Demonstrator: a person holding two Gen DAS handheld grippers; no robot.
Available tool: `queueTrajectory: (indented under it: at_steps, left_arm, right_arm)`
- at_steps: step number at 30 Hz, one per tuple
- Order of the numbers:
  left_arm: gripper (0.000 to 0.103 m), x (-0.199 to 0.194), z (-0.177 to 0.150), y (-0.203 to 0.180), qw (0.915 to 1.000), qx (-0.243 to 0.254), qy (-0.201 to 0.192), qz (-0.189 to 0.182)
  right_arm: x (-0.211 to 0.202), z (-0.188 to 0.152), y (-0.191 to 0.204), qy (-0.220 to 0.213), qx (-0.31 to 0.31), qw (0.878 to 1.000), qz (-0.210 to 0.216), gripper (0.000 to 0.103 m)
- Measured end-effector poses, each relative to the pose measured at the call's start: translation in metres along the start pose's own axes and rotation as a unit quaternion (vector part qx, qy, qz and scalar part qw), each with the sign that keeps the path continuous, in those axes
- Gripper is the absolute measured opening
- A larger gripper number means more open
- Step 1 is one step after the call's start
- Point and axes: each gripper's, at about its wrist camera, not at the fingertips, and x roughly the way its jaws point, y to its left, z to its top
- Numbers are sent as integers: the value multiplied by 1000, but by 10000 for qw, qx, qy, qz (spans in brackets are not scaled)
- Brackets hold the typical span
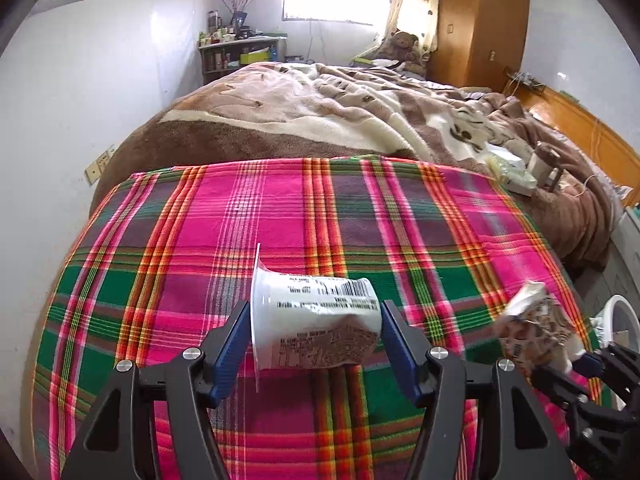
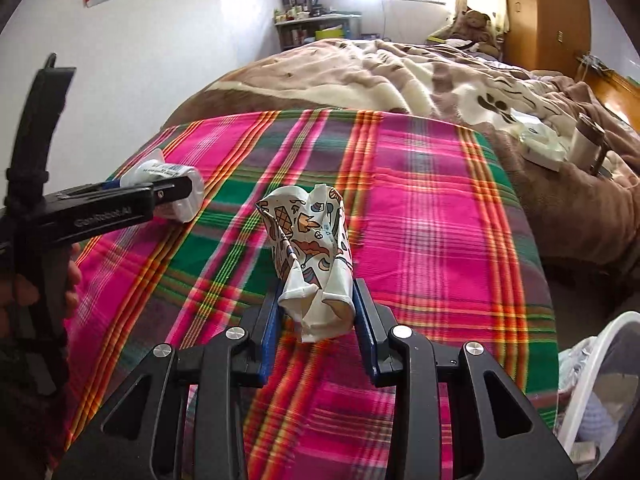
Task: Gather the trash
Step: 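Close the left tool on the white cup while the right tool grasps the wrapper, then carry the white cup and wrapper over the wastebasket with both tools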
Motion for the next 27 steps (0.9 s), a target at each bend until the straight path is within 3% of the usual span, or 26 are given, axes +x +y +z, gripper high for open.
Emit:
queueTrajectory:
  at_steps: [12, 27]
  left_arm:
    - [61, 7, -3, 4, 9996, -148, -19, 236]
    - [61, -60, -21, -18, 9991, -97, -417, 51]
  right_arm:
    - [-3, -4, -8, -80, 147, 9998, 125, 35]
    - [-37, -12, -9, -391, 174, 9990, 89, 35]
